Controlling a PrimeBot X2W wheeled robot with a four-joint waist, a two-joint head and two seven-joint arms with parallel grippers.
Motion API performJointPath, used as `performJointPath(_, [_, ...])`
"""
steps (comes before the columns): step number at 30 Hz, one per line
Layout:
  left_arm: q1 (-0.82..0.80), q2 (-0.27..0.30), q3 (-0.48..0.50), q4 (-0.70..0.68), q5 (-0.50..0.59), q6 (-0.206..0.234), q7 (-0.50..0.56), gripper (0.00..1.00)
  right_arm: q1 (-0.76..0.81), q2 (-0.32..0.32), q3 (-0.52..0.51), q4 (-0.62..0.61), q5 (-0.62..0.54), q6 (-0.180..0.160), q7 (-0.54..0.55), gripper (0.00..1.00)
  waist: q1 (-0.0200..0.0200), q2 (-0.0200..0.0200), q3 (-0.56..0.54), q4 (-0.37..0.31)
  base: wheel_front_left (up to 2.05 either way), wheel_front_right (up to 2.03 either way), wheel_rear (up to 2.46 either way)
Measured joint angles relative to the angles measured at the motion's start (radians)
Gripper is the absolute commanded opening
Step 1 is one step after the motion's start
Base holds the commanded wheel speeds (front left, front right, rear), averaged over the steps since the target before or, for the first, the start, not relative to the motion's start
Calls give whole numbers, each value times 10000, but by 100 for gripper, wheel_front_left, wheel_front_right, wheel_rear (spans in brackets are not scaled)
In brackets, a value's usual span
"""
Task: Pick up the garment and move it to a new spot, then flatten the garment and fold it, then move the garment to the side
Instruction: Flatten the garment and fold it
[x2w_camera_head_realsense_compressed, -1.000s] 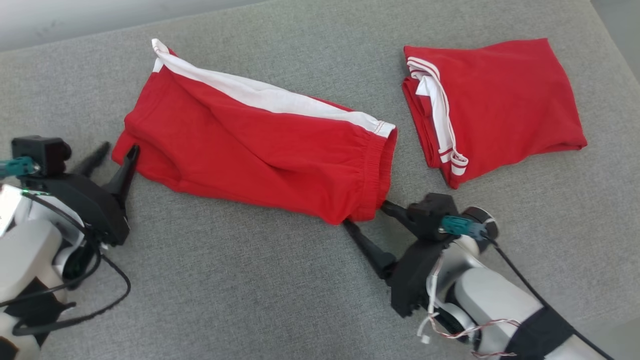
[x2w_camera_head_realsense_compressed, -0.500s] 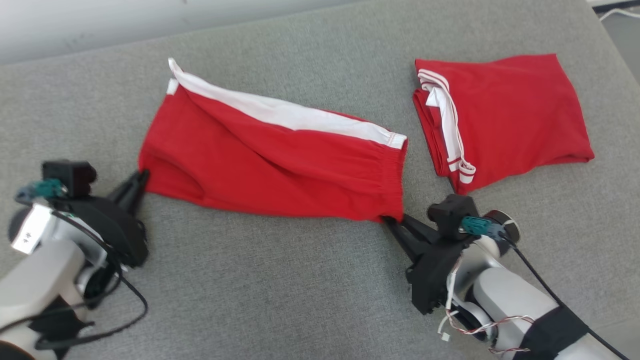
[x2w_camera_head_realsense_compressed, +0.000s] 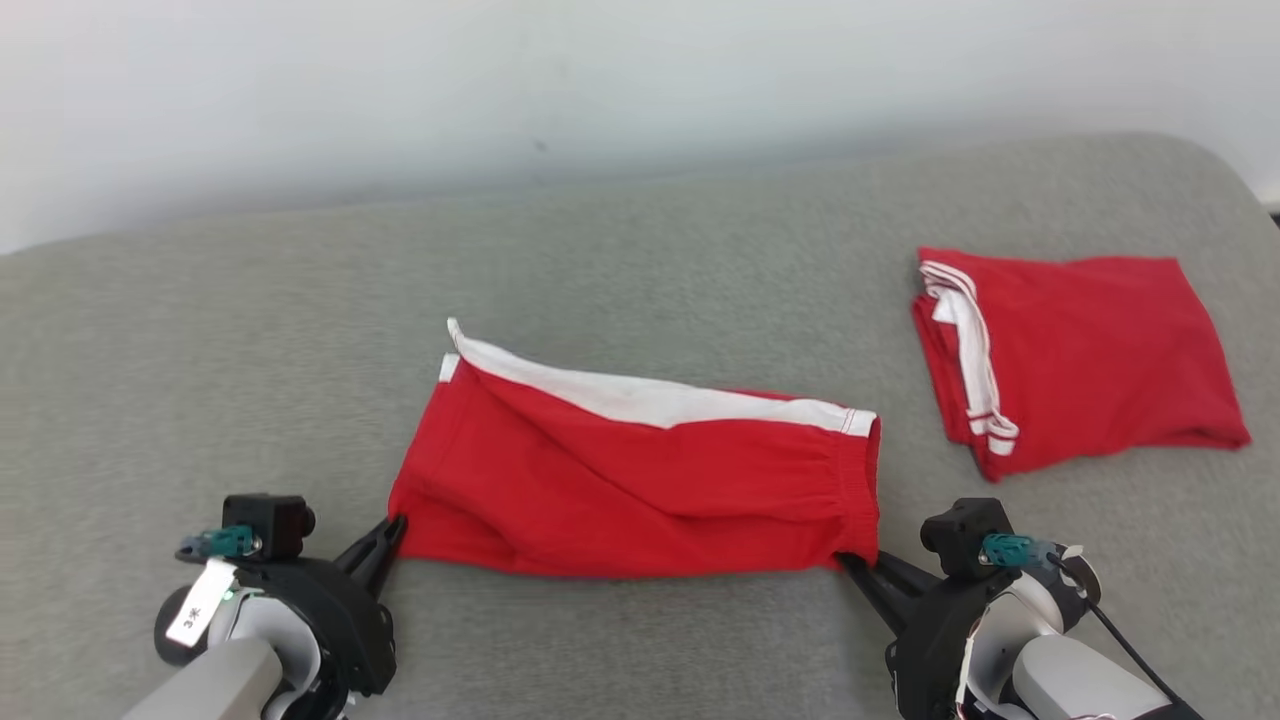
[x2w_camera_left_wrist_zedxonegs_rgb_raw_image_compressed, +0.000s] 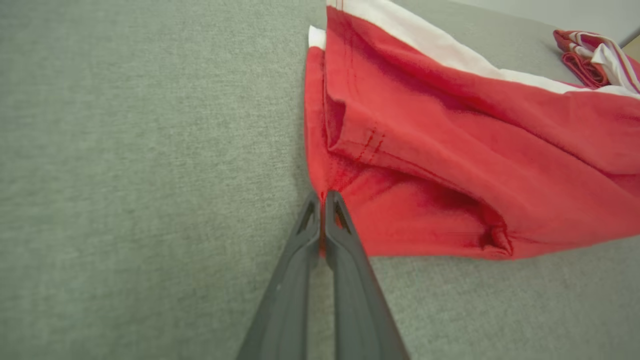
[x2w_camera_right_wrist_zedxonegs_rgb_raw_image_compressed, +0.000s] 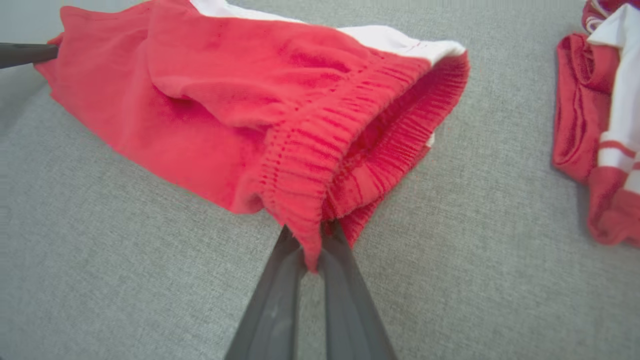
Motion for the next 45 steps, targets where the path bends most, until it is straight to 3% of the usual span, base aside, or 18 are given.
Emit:
performJointPath(16, [1031, -192, 58, 345, -263, 0, -130, 0, 460, 161, 351, 525, 389, 186, 203, 0, 1, 0, -1371, 1406, 0, 0, 0])
performJointPath(36, [1434, -451, 203, 610, -464, 0, -207, 0, 376, 499, 545, 1258, 779, 305, 364, 0, 2, 1, -1507, 1317, 0, 0, 0])
performJointPath(37, [1435, -454, 203, 627, -464, 0, -207, 0, 374, 522, 539, 1271, 826, 307, 357, 6, 2, 1, -1509, 1302, 0, 0, 0])
performJointPath(38, [1438, -464, 205, 648, -464, 0, -207, 40, 375, 543, 533, 1289, 848, 313, 349, 94, 2, 1, -1513, 1286, 0, 0, 0])
performJointPath(39, [1446, -476, 207, 675, -464, 0, -207, 81, 375, 556, 520, 1298, 915, 316, 328, 100, 2, 1, -1518, 1270, 0, 0, 0])
performJointPath(40, [1466, -483, 230, 709, -466, 0, -207, 100, 374, 562, 504, 1300, 993, 316, 276, 100, 2, 1, -1527, 1253, 0, 0, 0])
performJointPath(45, [1680, -466, 326, 719, -466, 4, -209, 100, 400, 443, 316, 1126, 1469, 349, 146, 100, 2, 1, -1605, 1151, 0, 0, 0])
